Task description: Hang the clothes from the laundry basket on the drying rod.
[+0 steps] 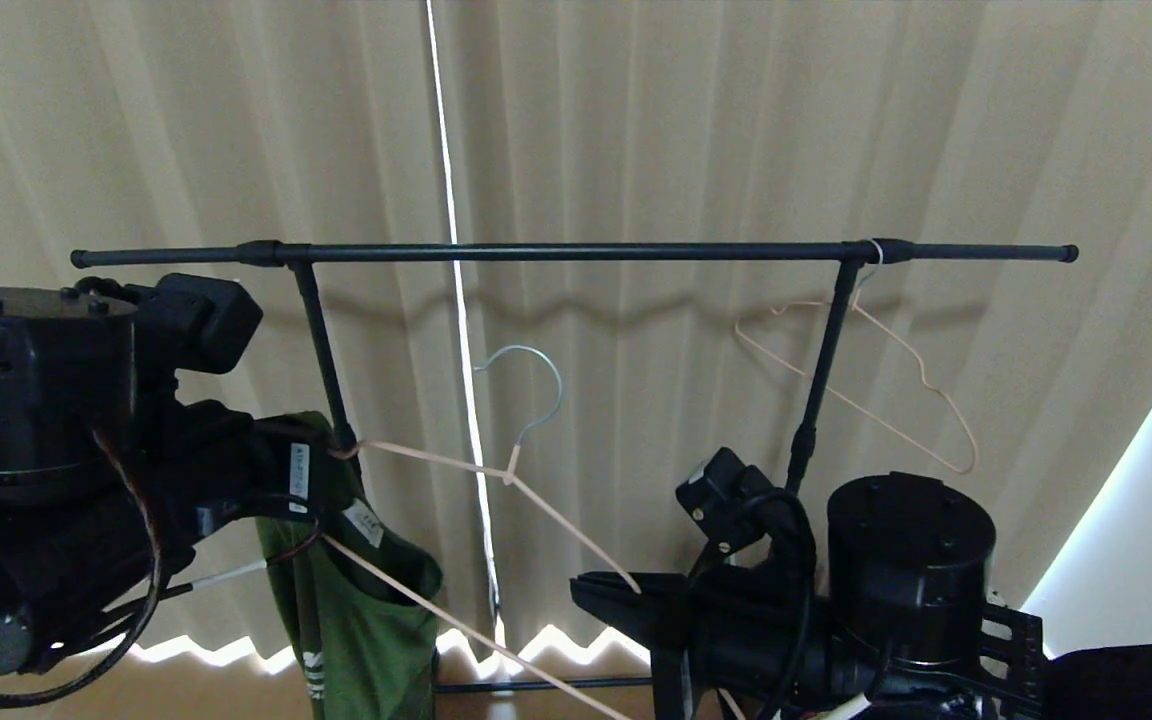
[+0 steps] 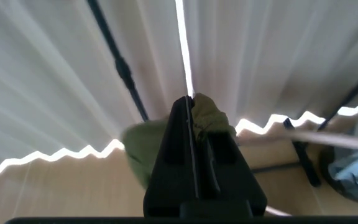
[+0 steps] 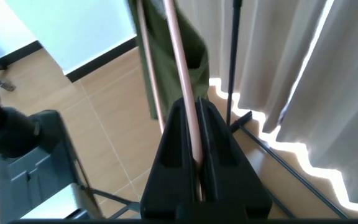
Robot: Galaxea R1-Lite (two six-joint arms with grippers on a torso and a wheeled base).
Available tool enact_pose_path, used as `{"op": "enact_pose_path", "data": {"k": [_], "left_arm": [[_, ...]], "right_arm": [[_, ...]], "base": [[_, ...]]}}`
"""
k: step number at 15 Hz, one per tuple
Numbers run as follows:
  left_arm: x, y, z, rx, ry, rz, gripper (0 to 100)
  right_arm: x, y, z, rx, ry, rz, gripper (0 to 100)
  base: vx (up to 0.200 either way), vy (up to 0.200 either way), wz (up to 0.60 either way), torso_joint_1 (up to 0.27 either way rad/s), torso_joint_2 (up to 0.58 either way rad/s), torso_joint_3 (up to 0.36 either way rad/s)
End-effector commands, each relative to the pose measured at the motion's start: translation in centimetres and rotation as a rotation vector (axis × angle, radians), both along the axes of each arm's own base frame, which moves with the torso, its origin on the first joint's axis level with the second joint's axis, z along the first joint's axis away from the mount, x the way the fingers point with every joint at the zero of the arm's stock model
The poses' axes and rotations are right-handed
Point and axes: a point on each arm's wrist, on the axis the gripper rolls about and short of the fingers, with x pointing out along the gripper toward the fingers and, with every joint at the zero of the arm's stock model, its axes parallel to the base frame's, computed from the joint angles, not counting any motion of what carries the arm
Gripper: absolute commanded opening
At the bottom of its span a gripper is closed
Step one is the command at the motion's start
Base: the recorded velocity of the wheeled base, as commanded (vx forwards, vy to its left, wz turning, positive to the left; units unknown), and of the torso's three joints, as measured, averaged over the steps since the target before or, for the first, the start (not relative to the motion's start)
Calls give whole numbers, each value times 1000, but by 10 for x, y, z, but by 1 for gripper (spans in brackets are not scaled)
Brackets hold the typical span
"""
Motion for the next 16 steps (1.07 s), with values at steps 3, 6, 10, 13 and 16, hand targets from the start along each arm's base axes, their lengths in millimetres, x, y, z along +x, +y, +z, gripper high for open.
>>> {"op": "enact_pose_path", "data": {"k": [3,6,10,13,16], "left_arm": [[-6,-3,1,-6,-8,-26,0],[-15,-24,5,-58,-27,-172,0],[-21,-37,13,-141,-63,-394,0],[-22,-40,16,-179,-63,-496,0],[-25,-44,14,-179,-51,-559,0]], "right_arm": [[4,2,-4,-8,7,-6,0],[13,1,-1,4,-4,-28,0],[15,2,0,7,-9,-31,0],[15,3,-2,3,-6,-31,0],[16,4,0,8,-10,-31,0]], "base": [[0,0,0,0,0,0],[0,0,0,0,0,0],[0,0,0,0,0,0],[0,0,0,0,0,0],[0,0,0,0,0,0]]}}
